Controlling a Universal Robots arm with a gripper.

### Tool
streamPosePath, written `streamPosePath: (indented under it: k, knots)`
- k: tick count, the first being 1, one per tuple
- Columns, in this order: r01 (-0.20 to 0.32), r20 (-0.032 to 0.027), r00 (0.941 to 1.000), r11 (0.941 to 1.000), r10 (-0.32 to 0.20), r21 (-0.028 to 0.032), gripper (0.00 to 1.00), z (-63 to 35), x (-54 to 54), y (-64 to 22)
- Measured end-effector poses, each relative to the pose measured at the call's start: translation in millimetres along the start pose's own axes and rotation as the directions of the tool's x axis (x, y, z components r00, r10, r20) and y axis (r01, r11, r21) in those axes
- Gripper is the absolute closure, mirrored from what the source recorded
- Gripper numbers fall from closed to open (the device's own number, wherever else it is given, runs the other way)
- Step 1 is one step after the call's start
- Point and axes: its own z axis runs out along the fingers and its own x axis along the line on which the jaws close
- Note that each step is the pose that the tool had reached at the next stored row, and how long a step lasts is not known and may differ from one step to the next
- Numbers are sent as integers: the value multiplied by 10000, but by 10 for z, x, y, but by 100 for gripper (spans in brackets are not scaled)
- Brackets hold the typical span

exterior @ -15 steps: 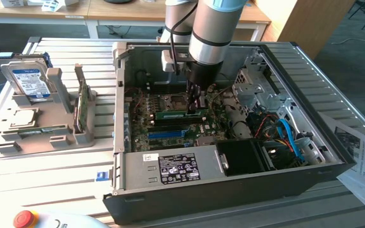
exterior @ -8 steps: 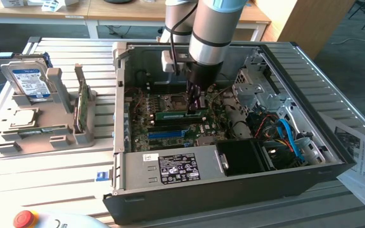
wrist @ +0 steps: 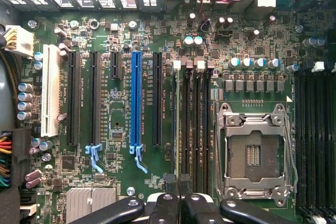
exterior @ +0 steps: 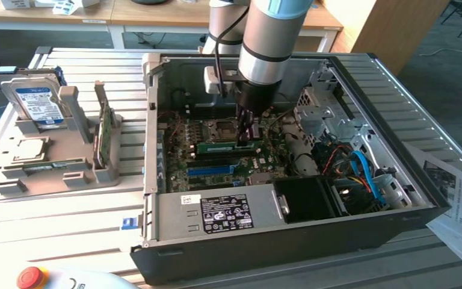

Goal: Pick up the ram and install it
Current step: 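Insert the ram into the slot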

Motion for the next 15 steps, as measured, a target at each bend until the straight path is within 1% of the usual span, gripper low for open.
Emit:
streamPosePath:
  k: [3, 7, 8, 15]
  knots:
    - [0, 1, 10000, 10000, 0, 3, 89, 1, 0, 0]
    - [1, 3, 10000, 10000, -1, 63, 89, 5, 0, 5]
    - [2, 4, 10000, 10000, -2, 70, 89, 6, 0, 5]
    - [1, 4, 10000, 10000, -1, 78, 89, 6, 0, 24]
